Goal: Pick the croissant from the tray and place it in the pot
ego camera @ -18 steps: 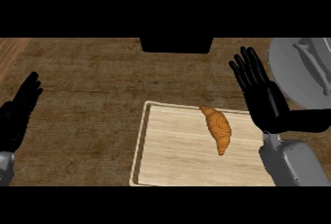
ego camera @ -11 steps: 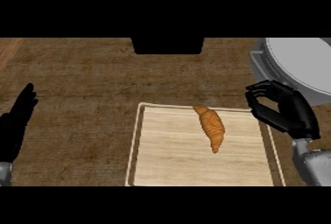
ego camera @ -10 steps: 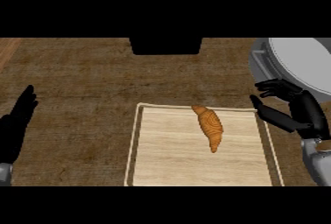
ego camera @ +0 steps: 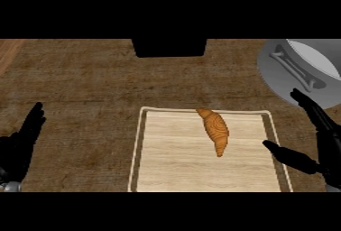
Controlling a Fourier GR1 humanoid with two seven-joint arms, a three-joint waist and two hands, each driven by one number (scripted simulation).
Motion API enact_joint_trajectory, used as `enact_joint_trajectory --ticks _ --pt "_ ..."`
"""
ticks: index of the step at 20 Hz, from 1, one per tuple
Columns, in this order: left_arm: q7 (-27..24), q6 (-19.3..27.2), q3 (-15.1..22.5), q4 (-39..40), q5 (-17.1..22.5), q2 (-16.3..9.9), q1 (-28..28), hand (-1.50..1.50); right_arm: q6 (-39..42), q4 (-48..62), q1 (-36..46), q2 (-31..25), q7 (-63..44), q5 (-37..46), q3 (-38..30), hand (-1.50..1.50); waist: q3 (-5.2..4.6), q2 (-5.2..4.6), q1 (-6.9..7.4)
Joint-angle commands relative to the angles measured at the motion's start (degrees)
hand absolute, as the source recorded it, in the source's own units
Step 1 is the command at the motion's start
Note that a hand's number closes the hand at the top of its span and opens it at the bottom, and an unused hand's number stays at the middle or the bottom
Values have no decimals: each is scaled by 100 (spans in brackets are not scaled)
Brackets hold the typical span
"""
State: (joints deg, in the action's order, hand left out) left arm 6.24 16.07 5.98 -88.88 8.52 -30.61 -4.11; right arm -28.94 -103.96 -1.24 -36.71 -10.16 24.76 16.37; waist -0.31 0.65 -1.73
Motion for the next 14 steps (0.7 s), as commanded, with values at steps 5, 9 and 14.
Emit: enact_joint_trajectory --ticks 5,9,14 --pt "-95 -136 2 295 -74 207 319 0 1888 -1464 591 -528 -2733 777 318 -150 10 -64 164" --pt "27 -221 78 132 -142 181 287 0 2803 -1175 1563 37 -3892 963 988 -150 15 -79 305" --pt "75 -170 109 163 -252 199 446 0 4493 -1006 2294 82 -5138 198 1313 -150 4 -79 329"
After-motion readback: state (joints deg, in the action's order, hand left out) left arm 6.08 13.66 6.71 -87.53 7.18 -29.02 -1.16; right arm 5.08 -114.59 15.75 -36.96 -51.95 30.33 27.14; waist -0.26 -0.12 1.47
